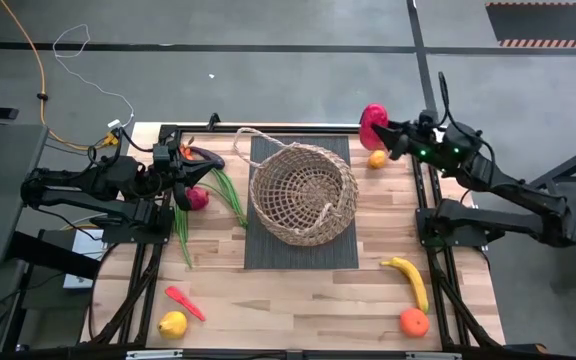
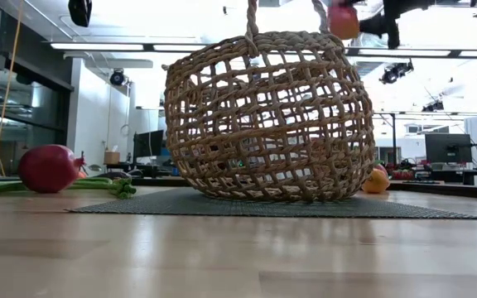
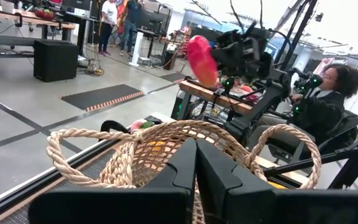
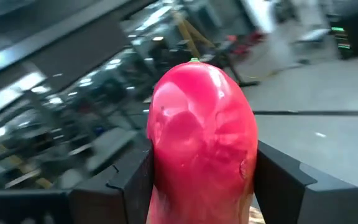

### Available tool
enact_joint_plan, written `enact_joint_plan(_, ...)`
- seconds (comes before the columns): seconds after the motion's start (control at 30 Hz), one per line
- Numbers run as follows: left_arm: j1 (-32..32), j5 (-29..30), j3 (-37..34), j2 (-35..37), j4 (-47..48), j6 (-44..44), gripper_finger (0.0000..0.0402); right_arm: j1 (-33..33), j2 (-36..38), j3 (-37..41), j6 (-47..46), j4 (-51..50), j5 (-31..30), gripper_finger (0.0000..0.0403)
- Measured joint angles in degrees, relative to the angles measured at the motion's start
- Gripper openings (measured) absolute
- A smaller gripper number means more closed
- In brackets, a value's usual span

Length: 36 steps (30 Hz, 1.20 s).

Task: Build produce basket
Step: Put the mango into the woven basket

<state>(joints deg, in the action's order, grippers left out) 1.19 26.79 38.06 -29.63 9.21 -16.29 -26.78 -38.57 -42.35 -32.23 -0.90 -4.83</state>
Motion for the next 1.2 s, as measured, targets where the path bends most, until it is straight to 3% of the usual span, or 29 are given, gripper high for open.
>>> enact_joint_plan(0.5, 0.02, 0.02, -0.02, -0.01, 0.00, 0.00, 0.0000, 6.58, -0.90, 0.00, -0.14, 3.42, 1.99, 0.0211)
enact_joint_plan(0.73, 0.02, 1.34, -0.02, 0.00, 0.00, 0.00, 0.0000, 8.82, -8.06, -0.39, -2.42, 14.39, 1.93, 0.0211)
enact_joint_plan(0.93, 0.02, 1.37, -0.02, -0.02, 0.02, 0.56, 0.0000, 13.21, -18.52, -11.58, 1.70, 8.15, 2.15, 0.0211)
enact_joint_plan(1.2, 0.02, 1.40, -0.02, -0.02, 0.06, 3.02, 0.0000, 18.64, -34.94, -34.52, 3.98, -11.29, 3.62, 0.0211)
